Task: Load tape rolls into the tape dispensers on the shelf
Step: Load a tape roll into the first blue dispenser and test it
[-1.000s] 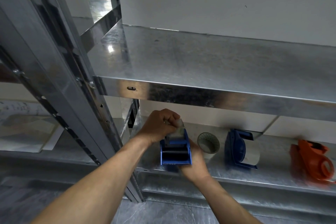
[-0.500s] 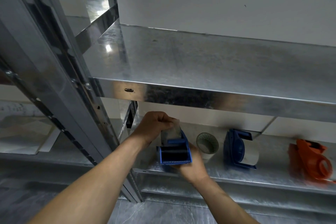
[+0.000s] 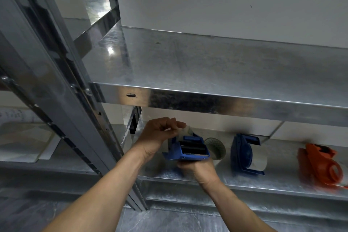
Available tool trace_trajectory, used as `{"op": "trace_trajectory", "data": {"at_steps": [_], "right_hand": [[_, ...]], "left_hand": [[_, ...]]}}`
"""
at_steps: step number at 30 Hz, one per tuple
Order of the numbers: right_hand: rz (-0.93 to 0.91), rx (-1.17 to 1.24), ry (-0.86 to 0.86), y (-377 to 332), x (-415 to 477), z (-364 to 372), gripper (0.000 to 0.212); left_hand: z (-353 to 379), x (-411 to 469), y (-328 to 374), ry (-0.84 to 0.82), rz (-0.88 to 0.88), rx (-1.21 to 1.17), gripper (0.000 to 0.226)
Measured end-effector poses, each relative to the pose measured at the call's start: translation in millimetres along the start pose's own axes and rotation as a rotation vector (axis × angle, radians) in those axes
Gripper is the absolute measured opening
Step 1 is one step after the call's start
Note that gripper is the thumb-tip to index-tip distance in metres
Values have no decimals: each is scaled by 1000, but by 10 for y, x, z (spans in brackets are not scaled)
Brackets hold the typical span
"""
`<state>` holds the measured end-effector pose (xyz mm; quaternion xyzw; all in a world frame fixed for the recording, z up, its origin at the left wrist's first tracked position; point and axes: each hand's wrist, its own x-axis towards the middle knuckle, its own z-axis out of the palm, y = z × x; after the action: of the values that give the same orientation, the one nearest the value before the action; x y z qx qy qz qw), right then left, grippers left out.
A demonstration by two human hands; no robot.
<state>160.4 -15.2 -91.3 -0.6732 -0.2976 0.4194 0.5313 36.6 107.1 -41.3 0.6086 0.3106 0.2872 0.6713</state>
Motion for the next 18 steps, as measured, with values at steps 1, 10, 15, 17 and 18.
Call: {"op": "trace_trajectory", "data": {"at_steps": [1,10,15,17,18], "right_hand": [[8,7,5,-12,3,-9,40],[-7,-65,-15,-101,-6,-11,38],[-21,-137,20,-136,25,15,40],[2,-139,38,-139,46,14,39],[11,-143,37,-139,50,8,38]], "left_hand": [[-4,-14,1,0,7,-1,27],[-7,-84,63,76,45,70,30],[27,-83,157,71,131,365,21],[36,-108,195,58,159,400,19],[43,-120,207,53,176,416,18]]}}
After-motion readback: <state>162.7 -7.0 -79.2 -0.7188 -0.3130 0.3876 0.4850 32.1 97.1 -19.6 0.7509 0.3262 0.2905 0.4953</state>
